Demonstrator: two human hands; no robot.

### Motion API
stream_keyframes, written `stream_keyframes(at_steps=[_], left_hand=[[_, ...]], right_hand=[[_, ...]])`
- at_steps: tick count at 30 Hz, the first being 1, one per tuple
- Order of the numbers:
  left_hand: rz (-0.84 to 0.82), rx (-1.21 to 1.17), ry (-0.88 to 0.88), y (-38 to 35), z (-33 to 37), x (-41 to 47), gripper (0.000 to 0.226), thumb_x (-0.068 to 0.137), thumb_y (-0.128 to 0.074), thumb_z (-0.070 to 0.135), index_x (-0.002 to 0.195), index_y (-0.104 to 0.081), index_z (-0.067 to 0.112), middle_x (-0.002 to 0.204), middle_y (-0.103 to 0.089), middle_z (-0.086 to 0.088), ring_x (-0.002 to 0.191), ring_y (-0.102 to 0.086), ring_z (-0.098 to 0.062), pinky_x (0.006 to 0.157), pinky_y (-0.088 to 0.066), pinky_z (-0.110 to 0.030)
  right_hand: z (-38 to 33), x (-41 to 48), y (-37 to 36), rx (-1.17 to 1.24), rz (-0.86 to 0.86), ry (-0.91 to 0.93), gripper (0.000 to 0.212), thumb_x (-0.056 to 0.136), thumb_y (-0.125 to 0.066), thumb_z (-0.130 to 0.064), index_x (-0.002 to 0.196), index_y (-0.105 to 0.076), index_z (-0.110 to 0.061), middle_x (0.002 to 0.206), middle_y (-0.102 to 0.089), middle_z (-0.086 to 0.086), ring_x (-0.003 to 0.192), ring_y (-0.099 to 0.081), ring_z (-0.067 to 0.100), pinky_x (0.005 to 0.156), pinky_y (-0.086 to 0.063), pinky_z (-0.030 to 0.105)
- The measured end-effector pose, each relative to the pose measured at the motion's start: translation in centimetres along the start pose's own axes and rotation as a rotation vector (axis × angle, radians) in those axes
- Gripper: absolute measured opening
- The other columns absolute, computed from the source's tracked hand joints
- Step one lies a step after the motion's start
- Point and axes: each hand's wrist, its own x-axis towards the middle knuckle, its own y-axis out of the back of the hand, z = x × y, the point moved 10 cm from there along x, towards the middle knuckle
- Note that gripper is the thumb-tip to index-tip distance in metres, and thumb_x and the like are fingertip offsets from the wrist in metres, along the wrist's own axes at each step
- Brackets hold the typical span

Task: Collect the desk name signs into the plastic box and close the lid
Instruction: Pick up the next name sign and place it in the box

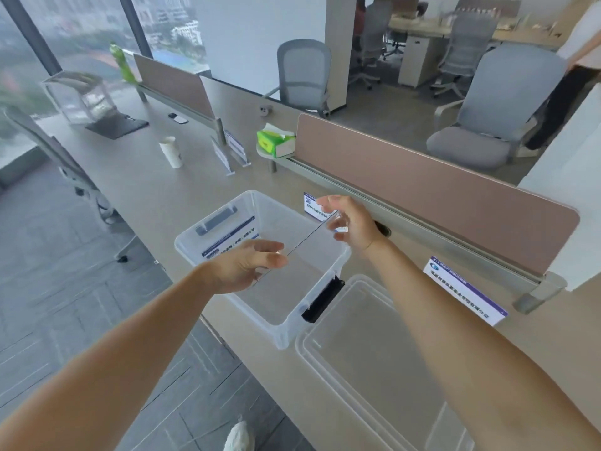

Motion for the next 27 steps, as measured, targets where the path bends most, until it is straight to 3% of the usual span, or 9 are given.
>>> stream_keyframes(at_steps=[4, 7, 10, 13, 17, 19, 21, 24, 27], left_hand=[[-0.078, -0.057, -0.002, 3.3, 0.2, 0.5, 0.075, 0.063, -0.089, 0.04, 0.115, -0.052, 0.003, 0.11, -0.046, -0.019, 0.102, -0.044, -0.041, 0.105, -0.028, -0.046], [-0.096, -0.09, 0.002, 7.0, 0.2, 1.2, 0.09, 0.064, -0.089, 0.039, 0.138, -0.049, 0.008, 0.115, -0.042, -0.014, 0.121, -0.052, -0.035, 0.118, -0.018, -0.052], [-0.123, -0.087, -0.047, 9.2, 0.7, 1.8, 0.099, 0.06, -0.089, 0.045, 0.141, -0.046, 0.007, 0.13, -0.054, -0.017, 0.135, -0.042, -0.037, 0.119, -0.017, -0.054], [-0.123, -0.095, -0.067, 11.8, 1.4, 2.2, 0.112, 0.047, -0.094, 0.047, 0.14, -0.047, 0.005, 0.141, -0.048, -0.024, 0.14, -0.034, -0.038, 0.12, -0.015, -0.05], [-0.133, -0.05, -0.055, 13.5, 2.3, 3.0, 0.135, 0.024, -0.096, 0.046, 0.143, -0.041, 0.01, 0.117, -0.054, -0.013, 0.126, -0.048, -0.027, 0.114, -0.024, -0.037], [-0.144, -0.049, -0.042, 14.0, 2.6, 3.9, 0.116, 0.041, -0.093, 0.032, 0.142, -0.042, 0.009, 0.109, -0.054, 0.001, 0.114, -0.053, -0.023, 0.105, -0.033, -0.032], [-0.123, -0.025, -0.041, 15.0, 2.7, 4.8, 0.091, 0.055, -0.082, 0.024, 0.137, -0.045, 0.01, 0.104, -0.052, 0.004, 0.097, -0.056, -0.015, 0.083, -0.042, -0.021], [-0.057, 0.084, -0.014, 16.9, 2.5, 6.1, 0.105, 0.044, -0.084, 0.039, 0.139, -0.044, 0.021, 0.13, -0.047, -0.003, 0.116, -0.052, -0.018, 0.094, -0.039, -0.029], [0.023, 0.164, 0.013, 18.6, 2.7, 7.3, 0.119, 0.036, -0.083, 0.044, 0.144, -0.04, 0.022, 0.135, -0.043, -0.002, 0.123, -0.046, -0.021, 0.095, -0.035, -0.03]], right_hand=[[-0.6, 2.3, -2.8, -0.067, 0.038, -0.028, 0.035, 0.071, -0.059, -0.056, 0.093, -0.075, -0.034, 0.107, -0.057, -0.003, 0.086, -0.05, 0.02, 0.067, -0.041, 0.029], [-1.2, 3.8, -5.0, -0.043, 0.13, -0.069, 0.036, 0.065, -0.061, -0.056, 0.089, -0.075, -0.034, 0.099, -0.059, -0.004, 0.083, -0.053, 0.016, 0.067, -0.04, 0.03], [-1.3, 4.7, -6.8, -0.008, 0.158, -0.129, 0.034, 0.07, -0.059, -0.052, 0.096, -0.071, -0.033, 0.094, -0.055, -0.006, 0.087, -0.053, 0.012, 0.069, -0.043, 0.032], [-0.4, 5.4, -8.9, 0.033, 0.182, -0.233, 0.041, 0.072, -0.058, -0.056, 0.107, -0.063, -0.036, 0.12, -0.051, -0.006, 0.109, -0.048, 0.017, 0.076, -0.051, 0.037], [0.1, 7.0, -10.4, 0.112, 0.202, -0.283, 0.062, 0.07, -0.059, -0.057, 0.125, -0.058, -0.028, 0.12, -0.047, -0.004, 0.1, -0.053, 0.025, 0.086, -0.057, 0.049], [0.1, 8.4, -10.5, 0.146, 0.223, -0.266, 0.063, 0.071, -0.06, -0.055, 0.127, -0.057, -0.025, 0.111, -0.047, -0.003, 0.093, -0.055, 0.027, 0.088, -0.058, 0.05], [0.2, 10.0, -10.6, 0.163, 0.232, -0.25, 0.065, 0.075, -0.06, -0.055, 0.132, -0.056, -0.025, 0.124, -0.046, 0.0, 0.088, -0.056, 0.026, 0.083, -0.059, 0.047], [1.1, 12.6, -11.6, 0.156, 0.201, -0.283, 0.073, 0.073, -0.057, -0.064, 0.137, -0.051, -0.03, 0.138, -0.043, 0.0, 0.094, -0.06, 0.025, 0.074, -0.06, 0.04], [2.7, 14.5, -12.6, 0.116, 0.162, -0.365, 0.071, 0.076, -0.051, -0.072, 0.135, -0.048, -0.033, 0.136, -0.049, 0.003, 0.104, -0.066, 0.029, 0.079, -0.061, 0.042]])
